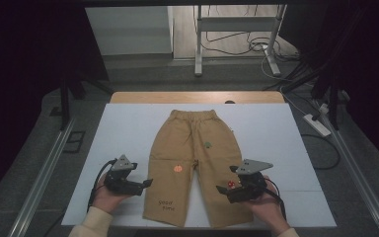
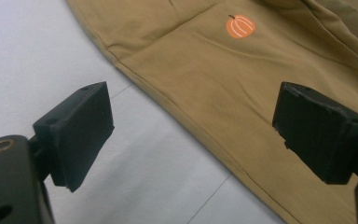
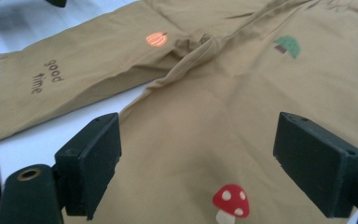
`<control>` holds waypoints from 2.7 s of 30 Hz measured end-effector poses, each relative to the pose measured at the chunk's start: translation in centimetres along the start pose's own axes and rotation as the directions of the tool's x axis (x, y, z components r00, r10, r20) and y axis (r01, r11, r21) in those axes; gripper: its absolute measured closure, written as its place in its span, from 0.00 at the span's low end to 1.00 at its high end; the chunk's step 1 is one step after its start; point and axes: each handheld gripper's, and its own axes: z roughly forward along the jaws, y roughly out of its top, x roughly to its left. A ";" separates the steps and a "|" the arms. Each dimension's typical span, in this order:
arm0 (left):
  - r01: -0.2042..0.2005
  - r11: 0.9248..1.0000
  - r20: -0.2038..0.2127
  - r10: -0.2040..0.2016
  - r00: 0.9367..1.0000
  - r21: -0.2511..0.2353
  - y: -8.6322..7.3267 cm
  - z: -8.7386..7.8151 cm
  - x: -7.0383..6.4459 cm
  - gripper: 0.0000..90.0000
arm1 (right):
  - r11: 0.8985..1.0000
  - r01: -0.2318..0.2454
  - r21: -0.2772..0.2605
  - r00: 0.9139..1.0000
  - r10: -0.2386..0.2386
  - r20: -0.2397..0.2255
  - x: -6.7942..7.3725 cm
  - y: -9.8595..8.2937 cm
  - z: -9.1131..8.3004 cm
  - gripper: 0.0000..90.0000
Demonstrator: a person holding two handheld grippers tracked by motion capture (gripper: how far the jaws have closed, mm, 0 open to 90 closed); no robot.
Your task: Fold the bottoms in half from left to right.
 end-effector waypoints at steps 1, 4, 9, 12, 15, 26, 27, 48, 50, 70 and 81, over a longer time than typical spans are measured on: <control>-0.002 1.000 0.000 0.002 1.000 0.000 0.0 0.0 0.0 0.14 | 1.000 0.000 0.000 1.000 0.000 0.005 0.1 0.1 0.1 0.17; -0.003 1.000 0.000 0.003 1.000 0.000 0.0 0.0 0.0 0.14 | 1.000 0.003 -0.002 1.000 -0.003 -0.009 0.4 0.5 0.3 0.16; 0.002 1.000 0.000 -0.002 1.000 -0.003 0.1 0.0 0.1 0.14 | 1.000 0.019 0.001 0.999 -0.019 -0.026 1.0 1.0 0.8 0.15; 0.001 1.000 -0.001 -0.001 1.000 -0.004 0.1 0.0 0.1 0.14 | 1.000 0.022 0.001 0.998 -0.022 -0.052 1.4 1.3 1.2 0.15; -0.001 1.000 -0.001 0.001 1.000 -0.007 0.1 0.0 0.2 0.14 | 1.000 0.026 0.007 0.998 -0.026 -0.063 1.7 1.7 1.6 0.15; 0.001 1.000 -0.002 -0.001 1.000 -0.014 0.3 0.0 0.2 0.14 | 0.998 0.056 0.017 0.993 -0.054 -0.100 3.4 2.7 3.4 0.15; 0.001 1.000 -0.001 -0.001 1.000 -0.014 0.3 0.0 0.2 0.14 | 0.998 0.056 0.017 0.993 -0.054 -0.102 3.5 2.7 3.6 0.15; 0.003 1.000 0.002 -0.003 1.000 -0.015 0.4 0.1 0.4 0.14 | 0.992 0.114 0.050 0.980 -0.104 -0.169 6.8 3.8 7.1 0.16; 0.005 1.000 0.002 -0.005 1.000 -0.016 0.5 0.1 0.4 0.14 | 0.992 0.118 0.050 0.978 -0.107 -0.177 7.1 3.9 7.4 0.16; 0.019 0.999 -0.007 -0.019 1.000 -0.029 0.4 -0.1 0.8 0.14 | 0.979 0.189 0.072 0.954 -0.166 -0.248 10.3 4.7 10.1 0.16; 0.022 0.999 -0.010 -0.022 1.000 -0.028 0.4 -0.2 1.0 0.14 | 0.969 0.232 0.085 0.935 -0.198 -0.294 12.4 5.1 11.6 0.16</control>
